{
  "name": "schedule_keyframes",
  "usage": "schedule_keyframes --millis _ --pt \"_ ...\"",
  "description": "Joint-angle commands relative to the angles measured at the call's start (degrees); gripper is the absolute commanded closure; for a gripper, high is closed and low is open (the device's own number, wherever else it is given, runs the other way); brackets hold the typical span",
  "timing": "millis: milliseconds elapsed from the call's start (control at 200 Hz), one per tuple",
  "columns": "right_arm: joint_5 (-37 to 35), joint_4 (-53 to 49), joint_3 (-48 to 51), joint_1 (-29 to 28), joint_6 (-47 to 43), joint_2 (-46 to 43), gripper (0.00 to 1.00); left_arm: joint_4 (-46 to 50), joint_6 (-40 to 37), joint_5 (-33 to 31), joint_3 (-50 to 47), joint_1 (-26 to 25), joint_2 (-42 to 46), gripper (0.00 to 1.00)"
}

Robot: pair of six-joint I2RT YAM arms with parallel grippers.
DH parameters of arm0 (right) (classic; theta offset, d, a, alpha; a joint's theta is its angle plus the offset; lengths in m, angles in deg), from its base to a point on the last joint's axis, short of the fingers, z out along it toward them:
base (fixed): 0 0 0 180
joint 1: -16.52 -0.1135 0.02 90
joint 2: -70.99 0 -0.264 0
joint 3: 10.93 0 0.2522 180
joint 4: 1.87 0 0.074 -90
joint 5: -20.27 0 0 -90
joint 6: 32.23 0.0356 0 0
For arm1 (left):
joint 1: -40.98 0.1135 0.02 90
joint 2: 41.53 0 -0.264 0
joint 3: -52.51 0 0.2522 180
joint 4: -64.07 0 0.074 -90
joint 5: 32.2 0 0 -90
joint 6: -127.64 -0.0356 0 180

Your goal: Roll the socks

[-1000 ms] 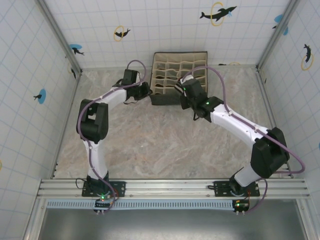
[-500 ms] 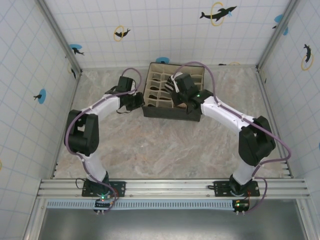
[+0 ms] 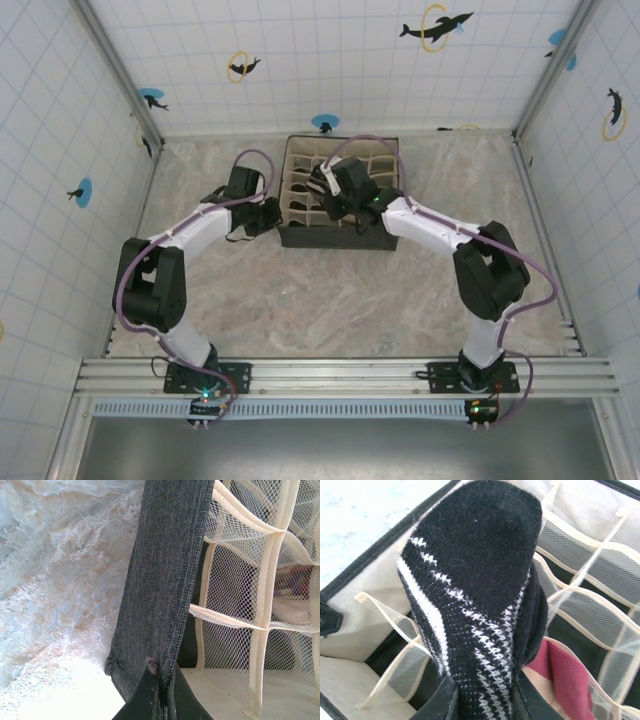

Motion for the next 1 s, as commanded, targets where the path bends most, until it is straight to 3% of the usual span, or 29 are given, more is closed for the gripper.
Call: schedule_keyframes --millis 0,555,996 --pt "1.5 5.8 -2.1 -0.5 -1.1 2.4 1.00 1.7 2.1 0.4 -1.2 -0.1 1.4 0.94" --pt "-1.9 15.2 5.5 -0.5 -7.5 2.4 1.00 1.7 2.7 -1.2 -1.0 -0.2 1.5 1.00" --pt "-1.1 15.6 -4.1 -0.7 -7.1 7.2 1.00 2.0 2.3 -1.5 -0.9 -0.5 1.4 1.00"
